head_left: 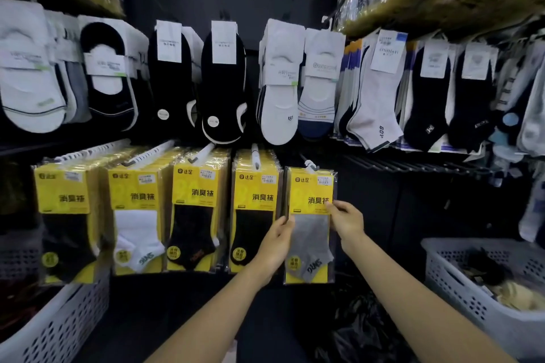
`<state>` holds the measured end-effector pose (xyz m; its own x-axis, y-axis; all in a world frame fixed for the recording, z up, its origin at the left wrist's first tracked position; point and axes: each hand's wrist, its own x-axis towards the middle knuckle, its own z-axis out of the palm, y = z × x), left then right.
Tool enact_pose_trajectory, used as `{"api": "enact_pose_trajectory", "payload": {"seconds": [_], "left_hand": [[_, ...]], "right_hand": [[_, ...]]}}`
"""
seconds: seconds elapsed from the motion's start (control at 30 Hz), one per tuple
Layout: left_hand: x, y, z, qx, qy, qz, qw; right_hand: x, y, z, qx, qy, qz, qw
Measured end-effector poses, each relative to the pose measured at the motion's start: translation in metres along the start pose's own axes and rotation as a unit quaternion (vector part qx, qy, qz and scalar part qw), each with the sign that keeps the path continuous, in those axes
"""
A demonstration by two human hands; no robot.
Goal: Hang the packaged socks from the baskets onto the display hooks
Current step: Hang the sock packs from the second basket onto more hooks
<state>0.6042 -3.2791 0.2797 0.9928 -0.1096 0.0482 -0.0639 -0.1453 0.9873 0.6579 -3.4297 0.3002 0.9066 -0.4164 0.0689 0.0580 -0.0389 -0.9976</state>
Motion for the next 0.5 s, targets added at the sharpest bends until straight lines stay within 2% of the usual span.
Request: {"api": "enact_pose_trajectory", "payload": {"seconds": [0.1,0.27,0.43,0.5], "left_hand": [[-0.003,-0.019,-0.004,0.023,-0.013,-0.021,0.999],[-0.032,-0.076,-0.021,0.061,-0.002,-0.048,0.997],[-0.096,-0.184,-0.044,0.123,-0.053,-0.129,0.982],[-0.130,-0.235,-0.053,0.160,-0.051,-0.164,0.972]], "right_hand": [[-0.006,0.019,-0.007,-0.036,0.017,0.018,0.999],[-0.046,0.083,-0.022,-0.092,-0.066,0.091,0.989],[-0.117,0.171,-0.020,-0.141,-0.156,0.195,0.958],[-0.149,0.213,-0.019,-0.166,-0.174,0.243,0.940]]}}
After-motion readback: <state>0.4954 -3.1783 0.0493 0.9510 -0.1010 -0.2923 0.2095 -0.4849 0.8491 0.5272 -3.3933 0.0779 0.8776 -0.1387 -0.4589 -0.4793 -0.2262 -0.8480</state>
